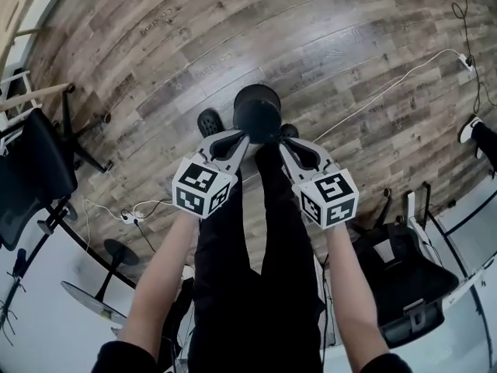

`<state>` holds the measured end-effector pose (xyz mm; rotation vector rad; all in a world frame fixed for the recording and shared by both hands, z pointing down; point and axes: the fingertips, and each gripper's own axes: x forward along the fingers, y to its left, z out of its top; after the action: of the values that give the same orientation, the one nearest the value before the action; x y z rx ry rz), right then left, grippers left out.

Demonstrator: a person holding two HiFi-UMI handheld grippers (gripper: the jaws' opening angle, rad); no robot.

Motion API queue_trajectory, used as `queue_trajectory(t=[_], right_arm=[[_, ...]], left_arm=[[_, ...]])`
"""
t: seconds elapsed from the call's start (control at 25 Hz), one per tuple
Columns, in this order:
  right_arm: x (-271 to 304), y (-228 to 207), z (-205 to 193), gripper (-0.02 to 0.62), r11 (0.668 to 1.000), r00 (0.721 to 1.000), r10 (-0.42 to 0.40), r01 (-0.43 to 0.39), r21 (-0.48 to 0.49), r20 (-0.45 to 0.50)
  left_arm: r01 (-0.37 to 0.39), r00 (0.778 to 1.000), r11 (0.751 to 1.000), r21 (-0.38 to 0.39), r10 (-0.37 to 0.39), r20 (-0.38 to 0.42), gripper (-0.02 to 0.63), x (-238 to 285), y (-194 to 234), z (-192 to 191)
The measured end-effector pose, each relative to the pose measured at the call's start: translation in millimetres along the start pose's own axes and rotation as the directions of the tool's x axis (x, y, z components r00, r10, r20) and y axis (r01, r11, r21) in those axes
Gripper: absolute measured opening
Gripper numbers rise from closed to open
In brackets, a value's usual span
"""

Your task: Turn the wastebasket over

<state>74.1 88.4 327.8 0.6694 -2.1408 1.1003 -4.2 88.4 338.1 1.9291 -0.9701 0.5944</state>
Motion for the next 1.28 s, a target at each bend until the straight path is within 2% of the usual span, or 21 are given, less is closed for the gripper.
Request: queue_trajectory(t=[0.08, 0.2, 0.24, 0.28, 0.6, 0.72, 0.8, 0.96, 1.08, 1.28], right_arm=[[21.1, -12.2, -8.7, 0.037, 1.000, 1.000, -0.019, 0.019, 0.002, -0.013], [49.0, -24.8, -24.8, 0.044, 0.999, 0.999, -0.032, 0.031, -0.005, -0.038], [56.9, -29.3, -30.8, 0.073, 0.999, 0.998, -0.036, 0.036, -0.003, -0.047], [64.5, -34.3, -37.2, 0.129, 0.999, 0.997, -0.044, 0.044, 0.000, -0.057], [120.4, -75.2, -92.2, 0.222, 0.995, 0.985, -0.103, 0.104, 0.005, -0.137], [143.0, -86.6, -114.8, 0.258, 0.995, 0.980, -0.100, 0.101, -0.001, -0.174], [156.2, -92.2, -130.7, 0.273, 0.995, 0.975, -0.093, 0.095, -0.002, -0.199], [182.9, -105.3, -158.8, 0.297, 0.996, 0.967, -0.081, 0.089, 0.022, -0.240], [200.9, -118.0, -175.3, 0.316, 0.994, 0.960, -0.100, 0.110, 0.024, -0.261], [221.3, -137.8, -192.1, 0.337, 0.983, 0.956, -0.111, 0.146, 0.112, -0.271]], left_arm=[[0.011, 0.999, 1.000, 0.016, -0.011, -0.030, 0.023, 14.7, 16.3, -8.5], [0.026, 0.997, 1.000, 0.016, -0.025, -0.066, 0.074, 35.0, 40.2, -23.9], [0.029, 0.997, 0.999, 0.015, -0.028, -0.077, 0.081, 42.0, 47.2, -28.9], [0.033, 0.996, 0.999, 0.015, -0.031, -0.087, 0.087, 49.0, 53.5, -33.8], [0.043, 0.983, 0.997, 0.058, -0.032, -0.182, 0.127, 100.6, 98.4, -90.7], [0.072, 0.973, 0.997, 0.039, -0.061, -0.222, 0.180, 117.7, 110.8, -113.9], [0.094, 0.965, 0.995, 0.032, -0.083, -0.247, 0.192, 127.0, 116.6, -129.6], [0.158, 0.948, 0.985, 0.064, -0.133, -0.290, 0.259, 147.5, 129.3, -157.9], [0.148, 0.943, 0.988, 0.049, -0.126, -0.307, 0.285, 162.1, 146.9, -174.0], [0.143, 0.932, 0.990, 0.001, -0.134, -0.337, 0.338, 179.6, 162.7, -195.8]])
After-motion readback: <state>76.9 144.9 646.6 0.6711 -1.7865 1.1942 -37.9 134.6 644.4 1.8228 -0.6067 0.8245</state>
